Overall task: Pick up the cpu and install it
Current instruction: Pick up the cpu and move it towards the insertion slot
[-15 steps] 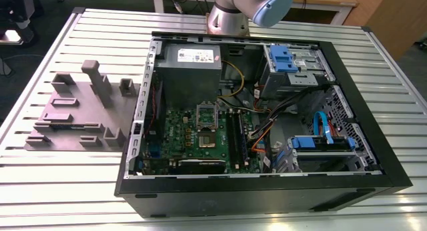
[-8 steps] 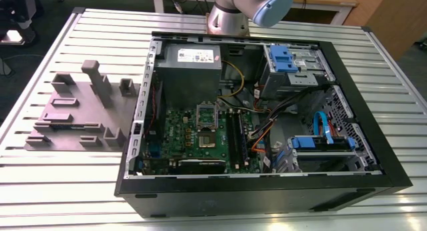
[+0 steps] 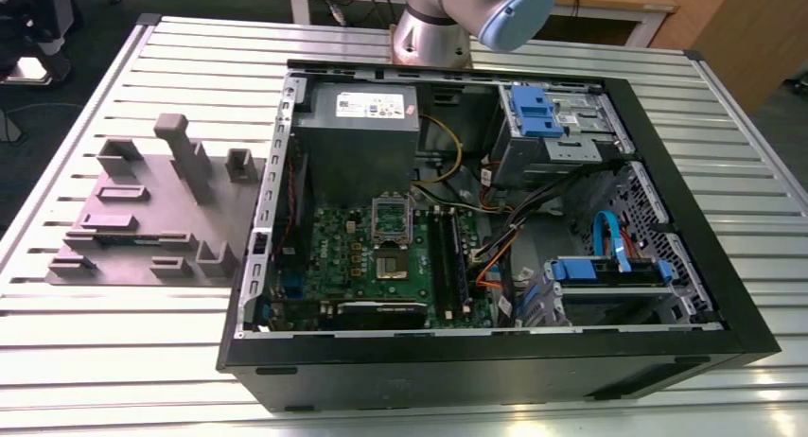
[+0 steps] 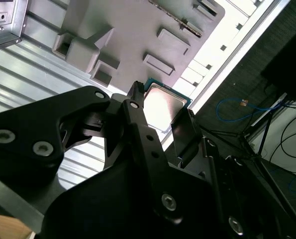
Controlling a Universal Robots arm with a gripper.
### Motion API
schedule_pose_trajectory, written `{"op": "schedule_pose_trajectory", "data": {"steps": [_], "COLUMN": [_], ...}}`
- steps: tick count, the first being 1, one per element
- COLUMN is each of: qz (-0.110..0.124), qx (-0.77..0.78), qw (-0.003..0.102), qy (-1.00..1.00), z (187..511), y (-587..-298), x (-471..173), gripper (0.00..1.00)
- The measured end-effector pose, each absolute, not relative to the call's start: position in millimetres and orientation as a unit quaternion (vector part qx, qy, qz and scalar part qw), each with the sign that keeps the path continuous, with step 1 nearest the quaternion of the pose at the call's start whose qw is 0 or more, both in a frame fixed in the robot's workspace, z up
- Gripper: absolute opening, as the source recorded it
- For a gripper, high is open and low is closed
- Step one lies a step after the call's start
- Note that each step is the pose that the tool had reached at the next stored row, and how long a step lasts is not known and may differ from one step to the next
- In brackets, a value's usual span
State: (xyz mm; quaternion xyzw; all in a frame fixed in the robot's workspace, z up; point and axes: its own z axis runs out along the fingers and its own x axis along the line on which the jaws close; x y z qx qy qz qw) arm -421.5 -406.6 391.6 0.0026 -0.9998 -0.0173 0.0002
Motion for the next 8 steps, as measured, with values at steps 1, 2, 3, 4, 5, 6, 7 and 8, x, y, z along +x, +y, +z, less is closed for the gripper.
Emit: {"op": "schedule_pose_trajectory", "data": {"steps": [1, 2, 3, 4, 5, 6, 7, 8], "qz": [-0.017, -0.017, -0.017, -0.017, -0.017, -0.017, -0.017, -0.017], "qx": [0.003, 0.003, 0.003, 0.003, 0.003, 0.003, 0.003, 0.003], "qw": [0.0, 0.0, 0.0, 0.0, 0.0, 0.0, 0.0, 0.0], "qy": [-1.0, -1.0, -1.0, -1.0, -1.0, -1.0, -1.0, -1.0], "z": [391.5, 391.5, 391.5, 391.5, 391.5, 391.5, 391.5, 391.6], "y": [-406.6, -406.6, -406.6, -406.6, -406.6, -406.6, -406.6, -406.6], "x": [-421.4, -421.2, -421.1, -418.2, -414.7, -414.7, -414.6, -414.3], "gripper": [0.47, 0.47, 0.47, 0.47, 0.47, 0.47, 0.47, 0.47]}}
